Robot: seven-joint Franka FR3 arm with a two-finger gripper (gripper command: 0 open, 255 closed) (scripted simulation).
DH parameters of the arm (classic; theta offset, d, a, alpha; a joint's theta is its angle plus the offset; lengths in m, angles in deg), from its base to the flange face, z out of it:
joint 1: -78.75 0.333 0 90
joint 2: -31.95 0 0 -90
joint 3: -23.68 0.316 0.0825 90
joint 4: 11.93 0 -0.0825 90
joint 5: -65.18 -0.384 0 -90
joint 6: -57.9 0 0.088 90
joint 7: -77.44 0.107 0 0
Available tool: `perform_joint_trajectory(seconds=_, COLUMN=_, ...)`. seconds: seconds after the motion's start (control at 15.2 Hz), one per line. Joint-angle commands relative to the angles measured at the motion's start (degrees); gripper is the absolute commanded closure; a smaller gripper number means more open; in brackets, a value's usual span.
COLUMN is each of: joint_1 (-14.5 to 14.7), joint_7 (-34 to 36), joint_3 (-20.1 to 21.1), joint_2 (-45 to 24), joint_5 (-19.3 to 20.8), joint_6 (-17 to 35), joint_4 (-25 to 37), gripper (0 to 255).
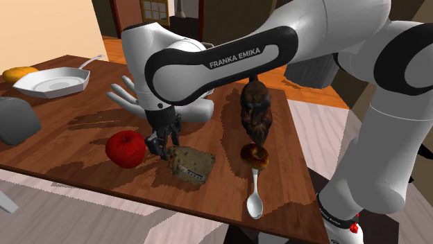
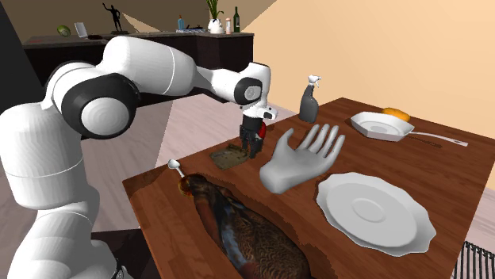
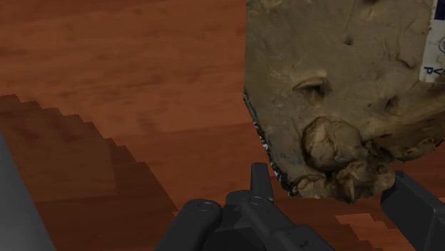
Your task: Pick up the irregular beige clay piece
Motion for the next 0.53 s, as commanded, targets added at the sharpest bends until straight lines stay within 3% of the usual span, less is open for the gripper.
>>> perform_joint_trajectory(seconds=0.0, joint_1=0.0, joint_7=0.0, joint_3=0.0, joint_2=0.0, joint_5=0.0, joint_6=0.0, joint_4=0.0, gripper=255)
perform_joint_trajectory(seconds=0.46, joint_1=-0.1, joint_7=-0.1, joint_3=0.0, joint_2=0.3, joint_5=-0.1, joint_6=-1.3, joint_4=1.1, gripper=255)
